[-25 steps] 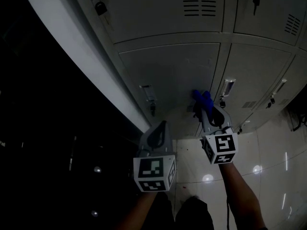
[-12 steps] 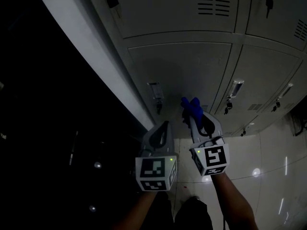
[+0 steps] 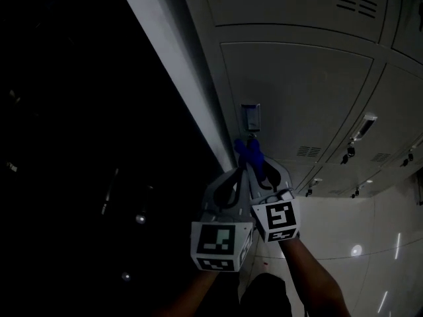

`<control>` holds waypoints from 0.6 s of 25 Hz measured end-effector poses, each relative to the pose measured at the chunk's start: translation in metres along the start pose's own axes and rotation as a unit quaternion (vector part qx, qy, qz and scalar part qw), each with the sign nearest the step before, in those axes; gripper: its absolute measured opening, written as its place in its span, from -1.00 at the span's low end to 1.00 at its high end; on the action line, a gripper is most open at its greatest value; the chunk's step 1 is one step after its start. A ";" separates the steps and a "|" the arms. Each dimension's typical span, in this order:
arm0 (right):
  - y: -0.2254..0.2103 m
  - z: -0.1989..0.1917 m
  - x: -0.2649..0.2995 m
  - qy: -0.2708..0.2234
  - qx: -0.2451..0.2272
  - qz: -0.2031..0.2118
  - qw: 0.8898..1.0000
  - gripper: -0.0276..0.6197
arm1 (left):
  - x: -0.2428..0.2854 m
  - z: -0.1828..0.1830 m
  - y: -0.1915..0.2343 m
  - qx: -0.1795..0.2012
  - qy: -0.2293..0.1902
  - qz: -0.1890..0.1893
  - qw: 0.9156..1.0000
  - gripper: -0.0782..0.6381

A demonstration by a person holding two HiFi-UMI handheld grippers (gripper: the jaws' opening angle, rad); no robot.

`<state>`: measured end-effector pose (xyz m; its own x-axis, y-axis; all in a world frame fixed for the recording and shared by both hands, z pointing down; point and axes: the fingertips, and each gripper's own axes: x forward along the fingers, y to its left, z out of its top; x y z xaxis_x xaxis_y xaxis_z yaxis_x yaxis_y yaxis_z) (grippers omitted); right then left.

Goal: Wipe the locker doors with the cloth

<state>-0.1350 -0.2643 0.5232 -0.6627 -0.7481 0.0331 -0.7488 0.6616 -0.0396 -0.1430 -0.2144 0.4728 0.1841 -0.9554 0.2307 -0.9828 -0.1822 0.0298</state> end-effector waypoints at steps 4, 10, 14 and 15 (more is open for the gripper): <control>0.007 -0.011 0.018 0.000 -0.001 0.005 1.000 -0.72 | 0.002 0.000 0.009 0.004 -0.010 0.000 1.000 -0.77; 0.003 -0.010 0.017 -0.004 0.000 0.003 1.000 -0.72 | 0.009 -0.005 0.013 0.005 -0.009 0.004 1.000 -0.77; -0.013 -0.007 0.003 -0.005 0.002 -0.011 1.000 -0.72 | 0.014 -0.004 0.005 0.000 -0.008 0.000 1.000 -0.77; -0.020 -0.007 -0.001 -0.004 0.002 -0.017 1.000 -0.72 | 0.016 -0.005 0.002 -0.001 -0.006 -0.002 1.000 -0.77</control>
<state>-0.1192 -0.2762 0.5304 -0.6361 -0.7712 0.0257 -0.7714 0.6349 -0.0427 -0.1418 -0.2287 0.4815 0.1882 -0.9574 0.2189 -0.9821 -0.1857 0.0321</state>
